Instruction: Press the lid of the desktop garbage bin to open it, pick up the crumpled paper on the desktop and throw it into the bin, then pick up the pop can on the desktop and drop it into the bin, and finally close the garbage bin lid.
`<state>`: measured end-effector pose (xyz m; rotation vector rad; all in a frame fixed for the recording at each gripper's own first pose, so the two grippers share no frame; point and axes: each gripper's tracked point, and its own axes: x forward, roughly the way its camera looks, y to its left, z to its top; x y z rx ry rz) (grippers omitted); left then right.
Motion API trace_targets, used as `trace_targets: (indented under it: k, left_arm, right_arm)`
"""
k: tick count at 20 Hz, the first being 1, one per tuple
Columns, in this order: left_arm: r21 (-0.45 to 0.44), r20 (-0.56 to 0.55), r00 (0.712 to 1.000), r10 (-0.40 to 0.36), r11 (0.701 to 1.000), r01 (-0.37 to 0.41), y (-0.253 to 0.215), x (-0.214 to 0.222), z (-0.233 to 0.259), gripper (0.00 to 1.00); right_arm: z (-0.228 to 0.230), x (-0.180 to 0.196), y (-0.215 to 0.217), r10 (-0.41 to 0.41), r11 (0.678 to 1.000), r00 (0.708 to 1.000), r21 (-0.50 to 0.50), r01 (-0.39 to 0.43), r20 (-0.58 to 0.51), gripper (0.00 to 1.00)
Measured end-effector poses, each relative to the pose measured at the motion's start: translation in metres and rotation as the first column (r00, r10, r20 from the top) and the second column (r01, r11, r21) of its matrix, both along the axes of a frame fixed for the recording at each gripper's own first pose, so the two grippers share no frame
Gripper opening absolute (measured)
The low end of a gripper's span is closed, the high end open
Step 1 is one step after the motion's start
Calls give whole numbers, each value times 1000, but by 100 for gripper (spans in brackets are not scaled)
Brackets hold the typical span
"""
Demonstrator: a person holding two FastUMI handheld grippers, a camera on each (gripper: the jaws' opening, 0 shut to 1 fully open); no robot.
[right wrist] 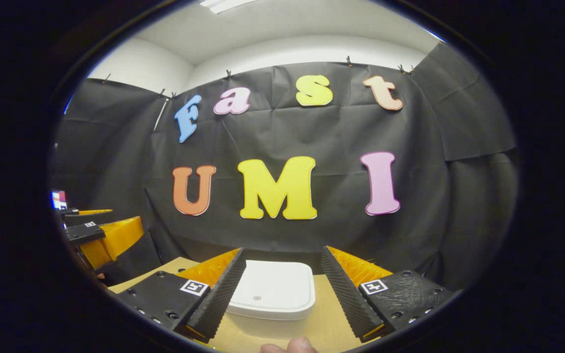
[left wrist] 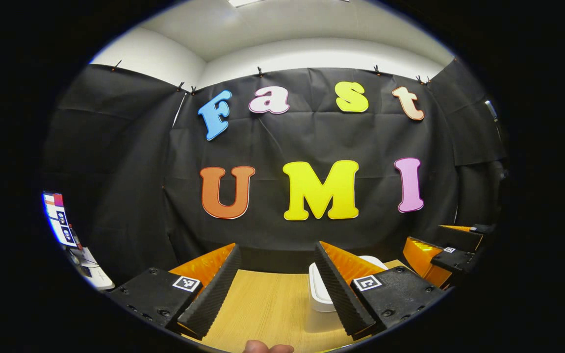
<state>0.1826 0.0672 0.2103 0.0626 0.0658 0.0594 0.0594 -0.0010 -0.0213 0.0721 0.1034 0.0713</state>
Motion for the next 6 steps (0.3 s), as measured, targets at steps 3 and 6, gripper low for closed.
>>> trace_targets:
  k: [3,6]
  left_arm:
    - [4,-2,1000,4,1000,-4,0,-3,0,100]
    - [8,0,1000,5,1000,-5,-1,-1,1,97]
  right_arm:
    - [-1,3,3,9,1000,1000,4,-9,-4,96]
    - [0,3,2,14,1000,1000,6,-14,-3,96]
